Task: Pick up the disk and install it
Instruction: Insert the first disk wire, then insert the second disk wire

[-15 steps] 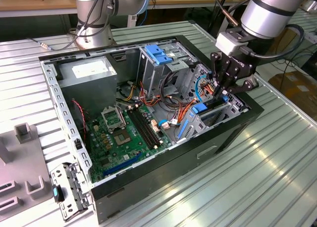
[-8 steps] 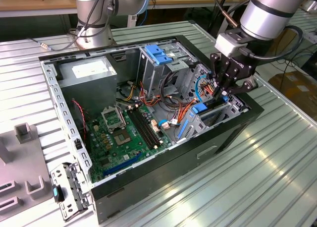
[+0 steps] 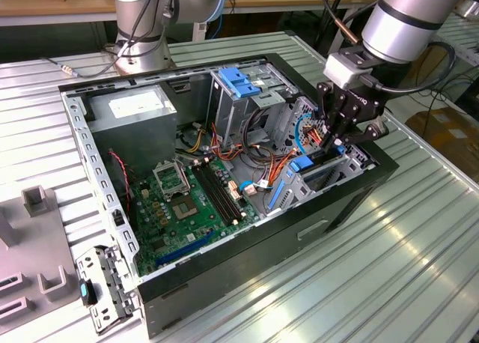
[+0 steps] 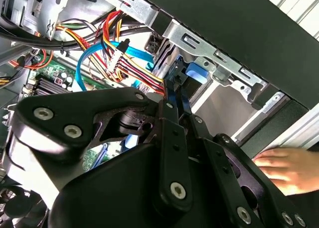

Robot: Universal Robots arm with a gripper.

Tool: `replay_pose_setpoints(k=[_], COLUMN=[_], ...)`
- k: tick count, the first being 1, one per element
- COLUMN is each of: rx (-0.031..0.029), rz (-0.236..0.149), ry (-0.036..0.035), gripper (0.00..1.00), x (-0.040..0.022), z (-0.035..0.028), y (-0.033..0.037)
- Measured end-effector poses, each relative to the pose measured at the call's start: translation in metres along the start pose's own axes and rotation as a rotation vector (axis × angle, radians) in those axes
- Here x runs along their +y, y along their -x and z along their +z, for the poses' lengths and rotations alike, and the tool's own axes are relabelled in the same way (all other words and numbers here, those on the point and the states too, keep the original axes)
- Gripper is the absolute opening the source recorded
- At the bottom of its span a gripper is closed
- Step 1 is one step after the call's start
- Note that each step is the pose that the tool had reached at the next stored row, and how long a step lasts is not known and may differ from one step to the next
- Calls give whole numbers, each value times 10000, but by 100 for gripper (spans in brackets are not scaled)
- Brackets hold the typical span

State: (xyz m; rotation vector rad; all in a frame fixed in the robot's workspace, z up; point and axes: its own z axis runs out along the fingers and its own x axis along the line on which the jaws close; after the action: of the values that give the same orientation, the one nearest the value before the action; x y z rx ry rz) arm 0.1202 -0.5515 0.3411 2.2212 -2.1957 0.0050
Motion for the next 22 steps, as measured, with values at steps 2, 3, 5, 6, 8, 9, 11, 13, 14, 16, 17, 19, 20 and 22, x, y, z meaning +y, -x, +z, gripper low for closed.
replay_pose_setpoints(k=[2,3,5,6,8,9,11,13,14,16,17,19,20,22], rx=[-2,-4,-3,-1,-4,-1,-5,-2,-2,-2,-3,-1,-2,-2], rz=[0,0,0,0,0,0,0,0,0,0,0,0,0,0], ry=[0,0,0,0,-1,-1,0,0,0,0,0,0,0,0], gripper=[16,18,18,24,24,24,24,23,16,11,11,11,11,11], x=[0,0,0,0,1,1,1,1,1,1,1,1,1,1], z=[1,2,-4,-22,-84,-108,-113,-116,-117,-118,-118,-119,-120,-133], y=[0,-1,-1,-1,-2,-2,-2,-2,-2,-2,-2,-2,-2,-3])
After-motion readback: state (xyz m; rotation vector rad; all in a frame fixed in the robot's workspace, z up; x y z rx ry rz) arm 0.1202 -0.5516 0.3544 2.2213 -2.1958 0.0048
